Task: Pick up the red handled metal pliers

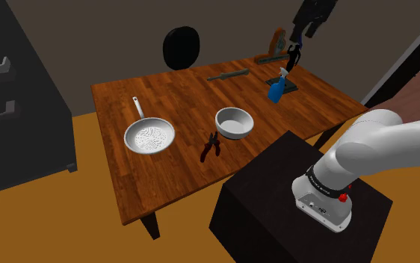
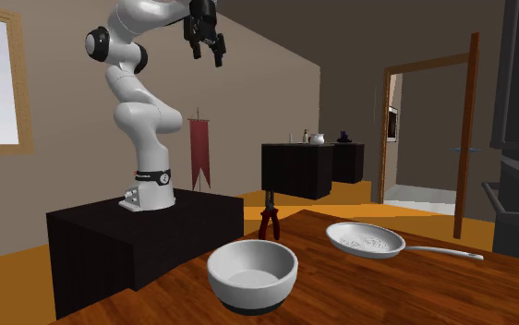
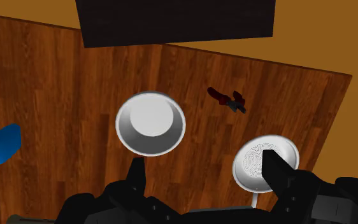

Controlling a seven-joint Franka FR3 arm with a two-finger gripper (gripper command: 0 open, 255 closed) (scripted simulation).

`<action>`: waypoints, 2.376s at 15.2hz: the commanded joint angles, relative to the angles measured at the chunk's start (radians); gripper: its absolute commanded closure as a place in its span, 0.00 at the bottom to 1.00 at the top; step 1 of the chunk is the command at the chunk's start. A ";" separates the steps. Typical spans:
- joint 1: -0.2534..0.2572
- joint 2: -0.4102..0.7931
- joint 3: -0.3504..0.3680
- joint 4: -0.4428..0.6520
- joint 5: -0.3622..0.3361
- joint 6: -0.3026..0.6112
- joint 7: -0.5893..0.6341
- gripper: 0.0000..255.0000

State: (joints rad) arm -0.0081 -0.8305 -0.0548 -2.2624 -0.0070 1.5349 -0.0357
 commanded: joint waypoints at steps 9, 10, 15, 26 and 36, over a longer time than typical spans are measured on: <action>0.017 0.008 0.085 -0.244 0.043 0.263 0.094 0.00; 0.020 0.016 0.096 -0.269 0.049 0.299 0.106 0.00; 0.037 0.088 0.155 -0.375 0.076 0.484 0.167 0.00; 0.045 0.430 0.305 -0.472 0.089 0.936 0.329 0.00; -0.044 0.869 0.423 -0.387 -0.244 1.272 0.688 0.00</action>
State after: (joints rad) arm -0.0478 0.0150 0.3697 -2.6466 -0.2128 2.7824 0.6208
